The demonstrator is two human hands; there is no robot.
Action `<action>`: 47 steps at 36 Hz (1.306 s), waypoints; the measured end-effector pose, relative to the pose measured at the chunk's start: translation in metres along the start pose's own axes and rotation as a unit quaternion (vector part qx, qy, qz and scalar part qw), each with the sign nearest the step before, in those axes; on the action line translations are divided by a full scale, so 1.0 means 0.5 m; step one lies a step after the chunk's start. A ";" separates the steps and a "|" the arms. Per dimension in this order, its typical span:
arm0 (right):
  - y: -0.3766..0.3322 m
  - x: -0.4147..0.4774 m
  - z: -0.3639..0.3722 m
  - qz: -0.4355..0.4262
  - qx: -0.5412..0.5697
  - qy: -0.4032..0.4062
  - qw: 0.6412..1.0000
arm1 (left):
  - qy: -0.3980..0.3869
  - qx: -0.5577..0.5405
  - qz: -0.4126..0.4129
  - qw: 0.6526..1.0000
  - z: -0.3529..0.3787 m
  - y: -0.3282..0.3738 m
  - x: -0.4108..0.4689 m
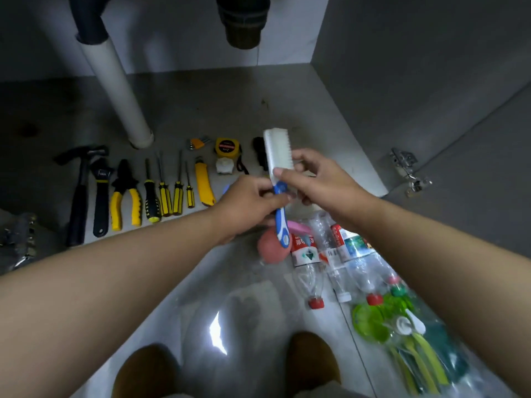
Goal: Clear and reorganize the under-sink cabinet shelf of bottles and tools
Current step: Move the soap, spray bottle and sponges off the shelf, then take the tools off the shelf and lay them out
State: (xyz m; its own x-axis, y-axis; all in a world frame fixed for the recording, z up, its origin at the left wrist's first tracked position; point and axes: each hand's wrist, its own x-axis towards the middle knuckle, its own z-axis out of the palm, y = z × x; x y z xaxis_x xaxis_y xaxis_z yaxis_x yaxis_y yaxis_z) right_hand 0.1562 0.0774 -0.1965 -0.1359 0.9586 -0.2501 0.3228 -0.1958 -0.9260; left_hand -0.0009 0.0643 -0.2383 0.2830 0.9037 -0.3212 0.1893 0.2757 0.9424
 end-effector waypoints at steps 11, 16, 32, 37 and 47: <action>0.065 -0.172 -0.105 0.023 -0.160 0.059 0.985 | -0.112 0.149 0.045 0.982 0.025 0.049 -0.041; 0.179 -0.261 -0.099 0.067 -0.338 -0.038 0.938 | -0.046 0.261 0.054 0.963 0.023 0.035 -0.046; 0.475 -0.398 0.013 0.281 -0.429 -0.001 0.859 | 0.005 0.288 0.086 0.954 0.013 -0.032 -0.037; 0.489 -0.399 0.005 0.279 -0.467 0.008 0.839 | 0.014 0.283 0.082 0.955 0.009 -0.047 -0.034; 0.380 -0.321 0.012 0.078 -0.532 0.058 0.841 | 0.063 0.300 0.067 0.949 -0.004 -0.053 -0.009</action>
State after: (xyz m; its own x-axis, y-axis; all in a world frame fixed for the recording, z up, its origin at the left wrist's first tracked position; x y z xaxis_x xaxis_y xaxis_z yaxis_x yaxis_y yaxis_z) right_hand 0.2336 -0.1152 -0.3342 0.0589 0.9643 -0.2582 0.9922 -0.0851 -0.0914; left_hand -0.0089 0.0535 -0.2619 0.2341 0.9602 -0.1525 0.6726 -0.0467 0.7386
